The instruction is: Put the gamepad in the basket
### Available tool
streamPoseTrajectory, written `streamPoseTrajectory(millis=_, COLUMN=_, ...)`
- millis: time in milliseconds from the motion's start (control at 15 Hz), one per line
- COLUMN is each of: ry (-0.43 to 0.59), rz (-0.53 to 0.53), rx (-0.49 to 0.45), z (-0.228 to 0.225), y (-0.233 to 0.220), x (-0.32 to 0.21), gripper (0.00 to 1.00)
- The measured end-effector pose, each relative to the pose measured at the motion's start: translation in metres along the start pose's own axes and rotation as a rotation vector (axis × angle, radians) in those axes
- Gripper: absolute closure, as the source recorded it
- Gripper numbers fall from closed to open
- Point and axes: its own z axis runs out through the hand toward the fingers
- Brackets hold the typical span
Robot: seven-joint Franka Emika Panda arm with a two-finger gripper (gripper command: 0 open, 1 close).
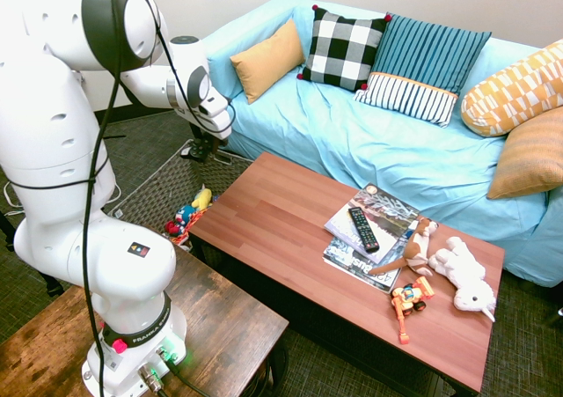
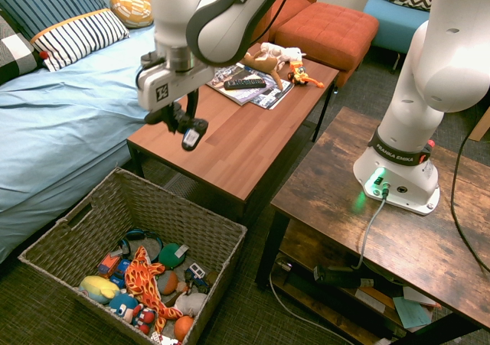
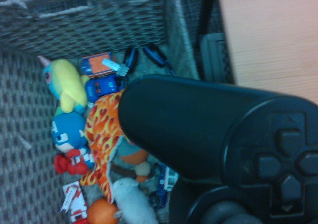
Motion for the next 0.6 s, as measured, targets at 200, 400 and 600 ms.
streamPoseTrajectory(millis=200, ry=-0.015, rz=-0.039, rx=-0.024, z=0.047, y=-0.045, x=-0.052, gripper=1.0)
streamPoseTrajectory(millis=400, ry=-0.018, rz=-0.076, rx=-0.093, z=0.112, y=-0.068, x=-0.089, gripper=1.0)
streamPoseTrajectory(millis=600, ry=-0.02, rz=-0.099, rx=-0.15, z=0.174, y=-0.077, x=-0.114, gripper=1.0)
